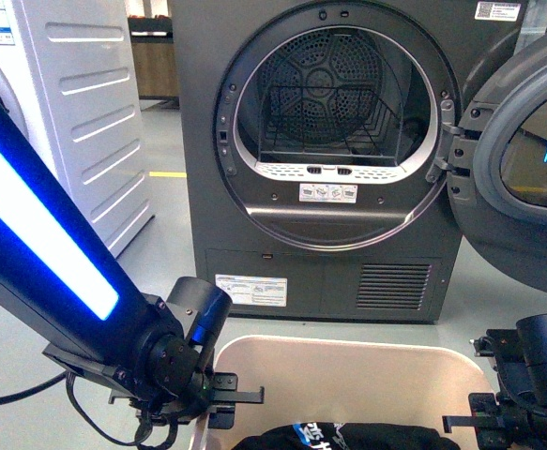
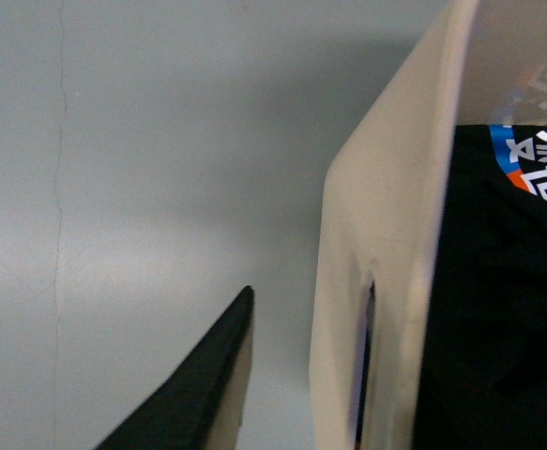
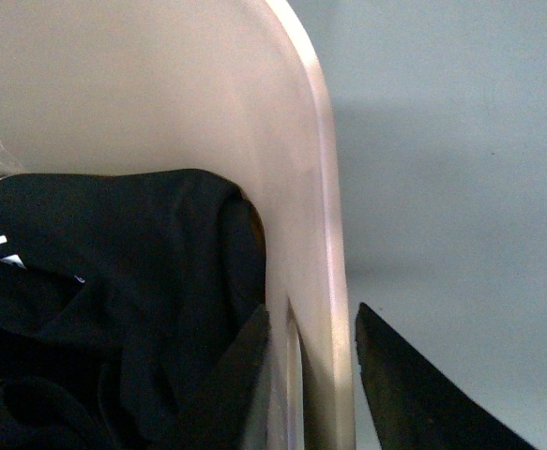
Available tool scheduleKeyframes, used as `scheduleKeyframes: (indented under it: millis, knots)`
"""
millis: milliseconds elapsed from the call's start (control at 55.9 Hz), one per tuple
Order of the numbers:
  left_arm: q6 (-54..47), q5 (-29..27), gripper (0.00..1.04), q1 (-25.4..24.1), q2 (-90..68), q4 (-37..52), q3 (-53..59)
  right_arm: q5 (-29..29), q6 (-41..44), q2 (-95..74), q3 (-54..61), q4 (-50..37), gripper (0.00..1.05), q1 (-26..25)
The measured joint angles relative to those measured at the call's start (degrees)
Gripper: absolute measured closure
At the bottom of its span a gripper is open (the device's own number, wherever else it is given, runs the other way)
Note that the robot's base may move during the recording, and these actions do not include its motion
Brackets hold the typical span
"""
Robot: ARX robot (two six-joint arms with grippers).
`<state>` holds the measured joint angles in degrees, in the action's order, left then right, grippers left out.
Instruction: Move hamper under clothes hanger
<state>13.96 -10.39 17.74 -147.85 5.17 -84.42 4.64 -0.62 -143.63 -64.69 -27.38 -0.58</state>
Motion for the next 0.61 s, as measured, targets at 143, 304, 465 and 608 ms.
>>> scheduleKeyframes:
  millis: [143,304,465,608]
  knots:
    - [0.17,0.13,0.89,0.48,-0.11,-0.33,-0.39,-0.31,-0.02,-0.28,0.0,0.02,1.0,0.17]
    - [0.46,0.07,1.01,0.7,-0.13,-0.33,-0.46,-0.31,0.0,-0.28,-0.02,0.15,1.02,0.22]
    - [0.57,-0.35,1.01,0.66,0.07,-0.5,-0.31,-0.39,0.15,0.33,0.09,0.79,1.02,0.22]
    - [0.66,-0.81,1.01,0.63,0.92,-0.55,0.85,-0.68,0.66,1.77,0.87,1.33,1.02,0.24]
